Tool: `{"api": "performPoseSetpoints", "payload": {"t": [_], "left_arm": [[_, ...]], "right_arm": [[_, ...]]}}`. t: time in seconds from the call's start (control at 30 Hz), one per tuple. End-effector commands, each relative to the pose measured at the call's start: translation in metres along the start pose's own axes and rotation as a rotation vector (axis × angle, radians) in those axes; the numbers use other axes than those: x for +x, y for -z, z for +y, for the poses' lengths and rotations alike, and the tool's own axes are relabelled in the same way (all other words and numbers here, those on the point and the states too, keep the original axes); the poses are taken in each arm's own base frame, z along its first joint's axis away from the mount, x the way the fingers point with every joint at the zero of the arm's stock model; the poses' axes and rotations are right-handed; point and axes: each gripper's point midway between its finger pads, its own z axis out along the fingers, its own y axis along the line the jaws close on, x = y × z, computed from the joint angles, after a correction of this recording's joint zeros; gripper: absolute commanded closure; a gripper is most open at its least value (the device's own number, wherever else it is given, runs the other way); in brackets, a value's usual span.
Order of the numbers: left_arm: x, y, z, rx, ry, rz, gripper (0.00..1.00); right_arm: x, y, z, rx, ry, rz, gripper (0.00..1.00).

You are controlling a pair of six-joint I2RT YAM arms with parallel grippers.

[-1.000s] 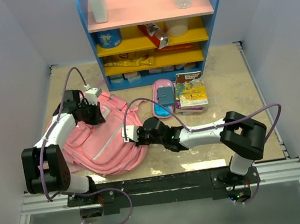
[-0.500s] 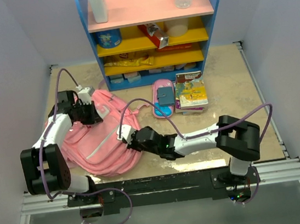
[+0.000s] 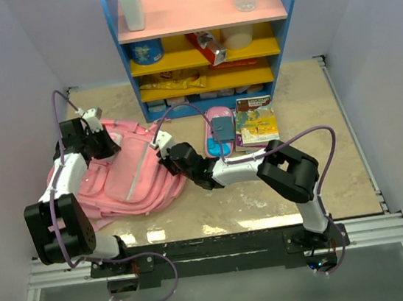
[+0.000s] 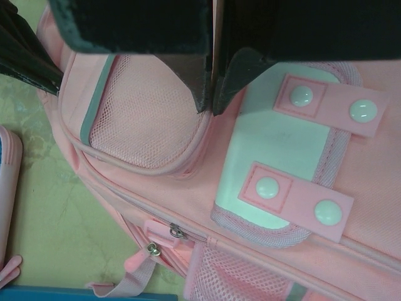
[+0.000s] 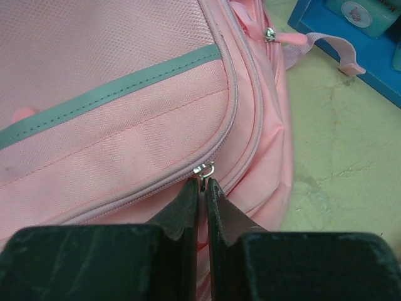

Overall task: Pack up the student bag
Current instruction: Unzip the student bag at the center of the board.

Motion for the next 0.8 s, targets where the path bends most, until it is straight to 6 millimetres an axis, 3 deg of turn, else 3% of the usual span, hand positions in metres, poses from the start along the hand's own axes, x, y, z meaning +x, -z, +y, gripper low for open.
{"api": "performPoseSetpoints", "payload": {"t": [0.0, 0.03, 0.1, 0.17, 0.2, 0.23, 0.33, 0.37, 0.63, 0.7, 0.77], "left_arm": [[-0.014, 0.002, 0.007, -0.045, -0.004, -0.102, 1.0], [-0.009, 0.0, 0.01, -0.055, -0.001, -0.09, 1.0], [-0.009, -0.002, 0.018, -0.094, 0.016, -0.103, 1.0], [-0.006, -0.004, 0.023, -0.119, 0.029, -0.118, 1.0], [-0.014, -0.003, 0.025, -0.135, 0.04, -0.16, 1.0], [-0.016, -0.003, 0.026, -0.143, 0.047, -0.172, 1.0], [-0.03, -0.001, 0.03, -0.171, 0.085, -0.226, 1.0], [-0.032, 0.0, 0.029, -0.168, 0.092, -0.236, 1.0], [-0.036, 0.001, 0.024, -0.152, 0.153, -0.256, 1.0], [-0.037, 0.0, 0.018, -0.116, 0.149, -0.256, 1.0], [-0.039, -0.004, 0.009, -0.074, 0.125, -0.238, 1.0]], "right_arm": [[-0.026, 0.007, 0.017, -0.069, 0.031, -0.045, 1.0], [-0.018, 0.013, 0.027, -0.127, 0.075, -0.031, 1.0], [-0.023, 0.029, 0.049, -0.201, 0.132, -0.054, 1.0], [-0.005, 0.044, 0.062, -0.255, 0.171, -0.03, 1.0], [-0.007, 0.053, 0.069, -0.282, 0.17, -0.035, 1.0], [0.005, 0.058, 0.07, -0.295, 0.17, -0.008, 1.0], [0.015, 0.076, 0.086, -0.343, 0.152, 0.011, 1.0], [0.017, 0.083, 0.099, -0.365, 0.158, 0.009, 1.0], [0.018, 0.089, 0.165, -0.486, 0.081, 0.029, 1.0], [0.018, 0.086, 0.168, -0.47, 0.069, 0.033, 1.0], [0.02, 0.079, 0.15, -0.372, 0.036, 0.041, 1.0]]}}
